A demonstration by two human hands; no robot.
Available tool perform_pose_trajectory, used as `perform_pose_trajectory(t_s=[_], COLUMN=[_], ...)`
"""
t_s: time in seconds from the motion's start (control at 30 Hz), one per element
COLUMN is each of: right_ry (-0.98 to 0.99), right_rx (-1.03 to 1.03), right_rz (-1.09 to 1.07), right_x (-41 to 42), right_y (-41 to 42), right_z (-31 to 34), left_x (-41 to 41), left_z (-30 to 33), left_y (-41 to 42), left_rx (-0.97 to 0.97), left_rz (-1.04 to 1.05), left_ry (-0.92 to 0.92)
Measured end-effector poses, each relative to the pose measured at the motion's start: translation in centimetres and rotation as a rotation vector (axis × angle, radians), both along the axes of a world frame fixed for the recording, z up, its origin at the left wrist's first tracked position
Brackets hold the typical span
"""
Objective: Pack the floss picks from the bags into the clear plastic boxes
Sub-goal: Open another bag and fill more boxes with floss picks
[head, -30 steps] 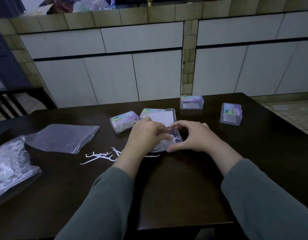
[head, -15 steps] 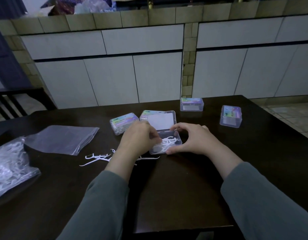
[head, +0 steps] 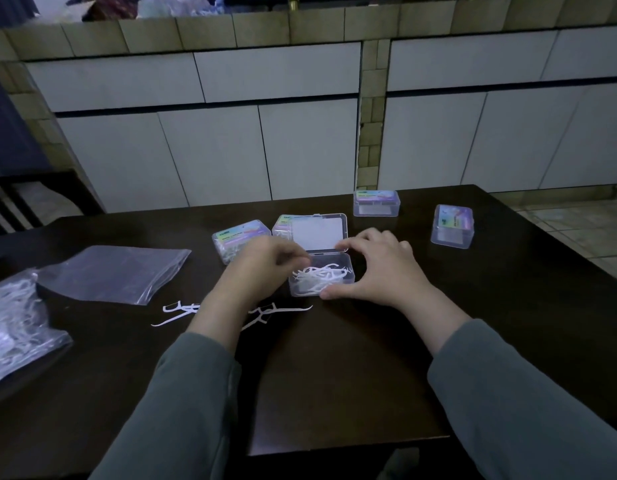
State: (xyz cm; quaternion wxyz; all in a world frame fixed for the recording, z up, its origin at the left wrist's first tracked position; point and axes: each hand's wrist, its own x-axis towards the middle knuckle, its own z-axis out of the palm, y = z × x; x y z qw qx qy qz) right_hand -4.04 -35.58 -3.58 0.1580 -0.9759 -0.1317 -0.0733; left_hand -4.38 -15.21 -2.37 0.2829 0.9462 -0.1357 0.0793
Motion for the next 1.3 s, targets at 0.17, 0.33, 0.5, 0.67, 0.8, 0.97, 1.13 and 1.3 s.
perform_pose_trajectory(t_s=[0.17, 0.33, 0.5, 0.67, 0.8, 0.97, 1.13, 1.3], right_ry=[-0.261, -0.242, -0.238, -0.243, -0.206, -0.041, 0.005, -0.039], right_rx=[-0.015, -0.189, -0.379, -0.399, -0.321, -0.259, -0.171, -0.204], right_rz=[0.208, 0.398, 0.391, 0.346, 0.359, 0.376, 0.371, 0.367], right_x=[-2.7, -4.3, -3.9, -3.7, -2.9, -2.8, -2.5, -2.5], right_y=[2.3, 5.8, 8.1, 10.5, 11.4, 10.6, 10.7, 10.2], right_z=[1.1, 1.2, 1.3, 0.8, 0.9, 1.3, 1.3, 1.4], left_x=[-1.9, -4.4, -5.9, -6.0, -6.2, -6.1, -6.3, -6.1], left_z=[-0.3, -1.5, -2.1, -1.9, -2.1, -2.5, -2.4, -2.6], left_y=[3.7, 8.9, 12.6, 13.2, 13.2, 13.2, 12.9, 12.8], left_rx=[-0.067, -0.019, 0.034, 0.041, 0.013, 0.005, -0.037, -0.011], left_rz=[0.018, 0.077, 0.146, 0.239, 0.307, 0.29, 0.214, 0.135], left_ry=[-0.09, -0.003, 0.076, 0.108, 0.065, 0.048, 0.081, 0.073])
